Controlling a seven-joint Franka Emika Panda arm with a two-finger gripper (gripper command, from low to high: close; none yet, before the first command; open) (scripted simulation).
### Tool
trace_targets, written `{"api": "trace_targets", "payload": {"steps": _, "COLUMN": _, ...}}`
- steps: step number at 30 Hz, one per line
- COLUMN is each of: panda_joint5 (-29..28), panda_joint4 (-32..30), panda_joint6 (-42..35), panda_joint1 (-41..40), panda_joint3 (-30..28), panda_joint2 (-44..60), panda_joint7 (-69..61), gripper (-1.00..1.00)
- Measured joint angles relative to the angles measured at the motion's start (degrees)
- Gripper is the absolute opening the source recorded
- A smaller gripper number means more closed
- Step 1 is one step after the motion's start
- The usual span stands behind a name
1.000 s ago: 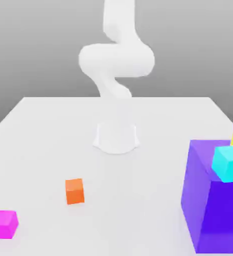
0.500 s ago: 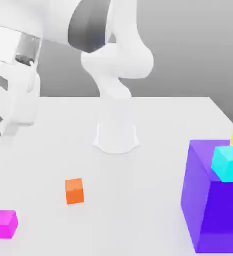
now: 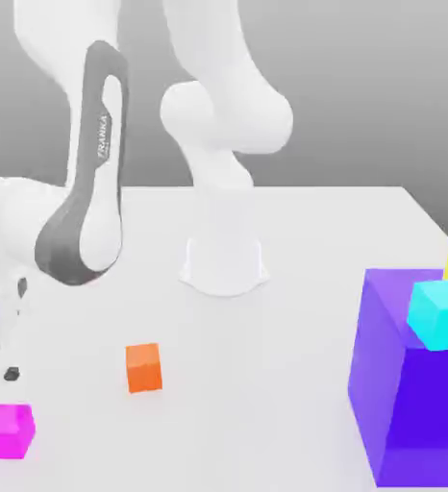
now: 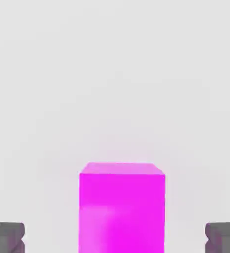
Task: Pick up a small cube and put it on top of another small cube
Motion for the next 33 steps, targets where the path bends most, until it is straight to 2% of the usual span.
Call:
{"api": "trace_targets", "payload": {"steps": 1, "panda_joint5": 0.0, "panda_joint4": 0.3, "panda_joint6": 1.0, "panda_joint1": 0.0, "panda_joint3": -0.1, "panda_joint2": 1.3, "panda_joint7": 0.1, "gripper": -1.0}}
{"api": "trace_targets", "payload": {"steps": 8, "panda_joint5": 0.0, "panda_joint4": 0.2, "panda_joint6": 1.1, "panda_joint1": 0.0, "panda_joint3": 0.0, "panda_joint2": 1.3, "panda_joint7": 0.0, "gripper": -1.0}}
{"api": "trace_targets", "payload": {"steps": 13, "panda_joint5": -0.1, "panda_joint4": -1.1, "panda_joint6": -6.8, "panda_joint1": 1.0, "panda_joint3": 0.4, "panda_joint2": -8.1, "panda_joint7": 1.6, "gripper": -1.0}}
{"api": "trace_targets", "payload": {"steps": 20, "panda_joint5": -1.3, "panda_joint4": 4.1, "panda_joint6": -22.8, "panda_joint1": 14.4, "panda_joint3": 8.4, "panda_joint2": -20.1, "panda_joint7": 22.6, "gripper": -1.0}}
{"api": "trace_targets", "payload": {"steps": 28, "panda_joint5": 2.6, "panda_joint4": 10.5, "panda_joint6": -40.7, "panda_joint1": 36.7, "panda_joint3": 19.5, "panda_joint2": -31.0, "panda_joint7": 46.2, "gripper": -1.0}}
{"api": "trace_targets", "payload": {"steps": 31, "panda_joint5": 2.3, "panda_joint4": 8.7, "panda_joint6": -38.4, "panda_joint1": 38.6, "panda_joint3": 20.8, "panda_joint2": -30.0, "panda_joint7": 51.4, "gripper": -1.0}}
{"api": "trace_targets", "payload": {"steps": 32, "panda_joint5": 2.1, "panda_joint4": 7.5, "panda_joint6": -36.6, "panda_joint1": 38.7, "panda_joint3": 20.9, "panda_joint2": -29.3, "panda_joint7": 52.0, "gripper": 1.0}}
{"api": "trace_targets", "payload": {"steps": 33, "panda_joint5": 2.1, "panda_joint4": 7.5, "panda_joint6": -36.6, "panda_joint1": 38.7, "panda_joint3": 20.9, "panda_joint2": -29.3, "panda_joint7": 52.0, "gripper": 1.0}}
